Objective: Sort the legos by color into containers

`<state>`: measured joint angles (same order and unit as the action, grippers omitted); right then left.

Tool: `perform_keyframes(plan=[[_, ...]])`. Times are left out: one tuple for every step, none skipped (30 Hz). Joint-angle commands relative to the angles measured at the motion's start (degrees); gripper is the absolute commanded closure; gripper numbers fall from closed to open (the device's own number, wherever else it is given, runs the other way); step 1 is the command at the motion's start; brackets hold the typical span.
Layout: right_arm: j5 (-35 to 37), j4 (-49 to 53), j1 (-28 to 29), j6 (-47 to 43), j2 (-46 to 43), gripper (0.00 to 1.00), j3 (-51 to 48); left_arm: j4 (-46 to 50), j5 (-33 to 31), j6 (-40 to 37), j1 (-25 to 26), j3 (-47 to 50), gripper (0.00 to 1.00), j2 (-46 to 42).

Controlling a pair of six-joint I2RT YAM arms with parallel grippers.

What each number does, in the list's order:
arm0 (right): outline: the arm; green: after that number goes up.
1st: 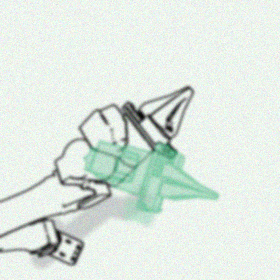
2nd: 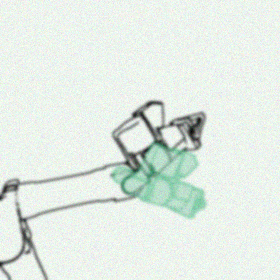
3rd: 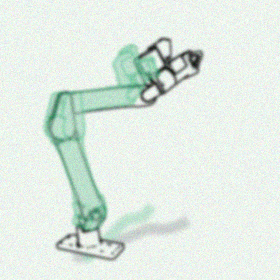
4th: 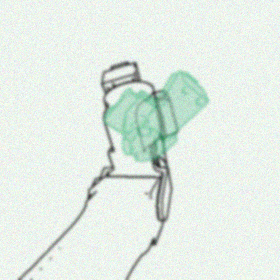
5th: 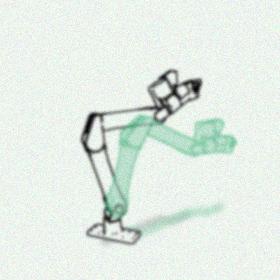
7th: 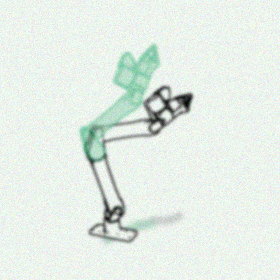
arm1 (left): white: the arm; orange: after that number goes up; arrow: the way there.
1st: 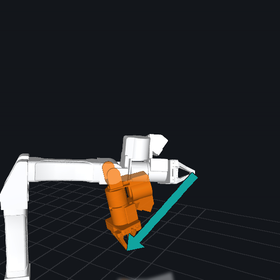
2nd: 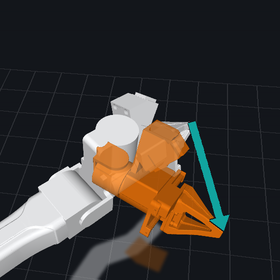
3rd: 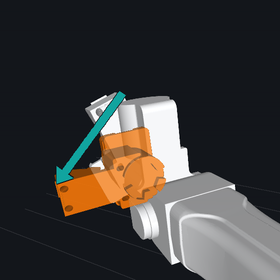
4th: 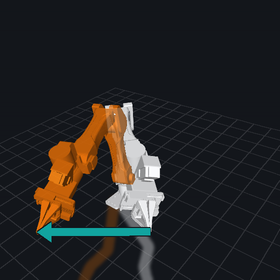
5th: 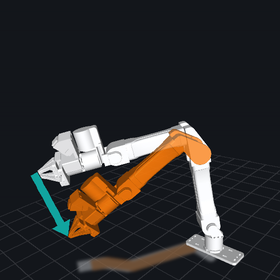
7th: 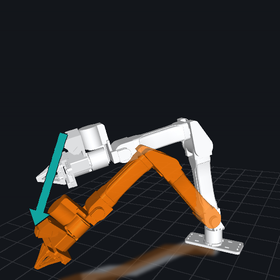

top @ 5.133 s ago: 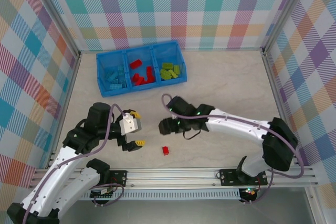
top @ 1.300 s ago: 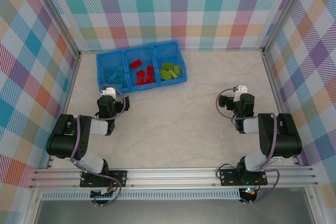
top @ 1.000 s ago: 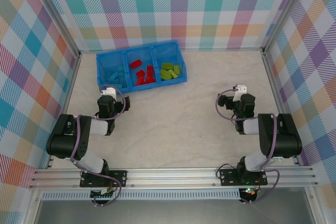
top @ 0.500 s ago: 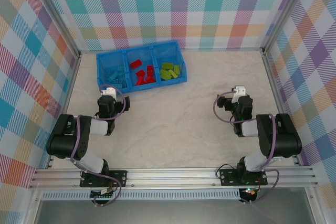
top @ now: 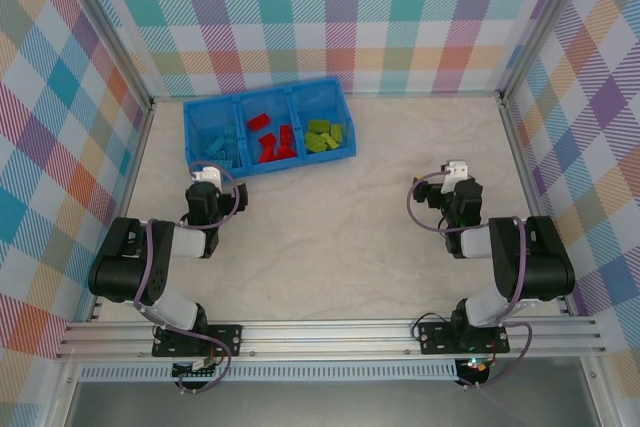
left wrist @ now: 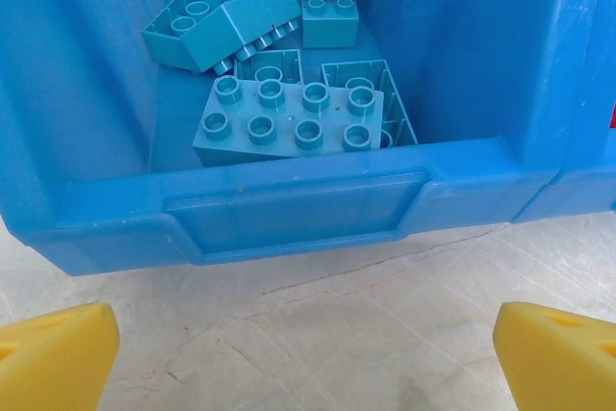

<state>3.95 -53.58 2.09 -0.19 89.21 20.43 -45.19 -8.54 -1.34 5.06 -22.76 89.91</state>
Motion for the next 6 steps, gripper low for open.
perform_keyframes(plan=[[-0.6, 2.4, -1.0, 1.4, -0.1, 0.01, 2.3, -1.5, 0.5, 0.2, -0.6, -1.1, 0.0, -0.3], [-0.7, 2.6, -1.0, 1.4, -0.2, 0.0, 2.3, -1.5, 0.5, 0.2, -0.7, -1.1, 0.0, -0.3], [-0.7, 2.5, -1.0, 1.4, -0.1, 0.0, 2.3, -1.5, 0.4, 0.2, -0.7, -1.1, 0.0, -0.3], [-0.6, 2.0, -0.9, 1.2, -0.2, 0.0, 2.0, -1.5, 0.5, 0.2, -0.5, -1.1, 0.0, -0.3], [-0.6, 1.5, -0.7, 1.0, -0.2, 0.0, 1.8, -1.5, 0.5, 0.1, -0.6, -1.1, 0.0, -0.3], [-0.4, 1.4, -0.6, 1.0, -0.2, 0.0, 1.6, -1.5, 0.5, 0.2, -0.6, -1.1, 0.0, -0.3]])
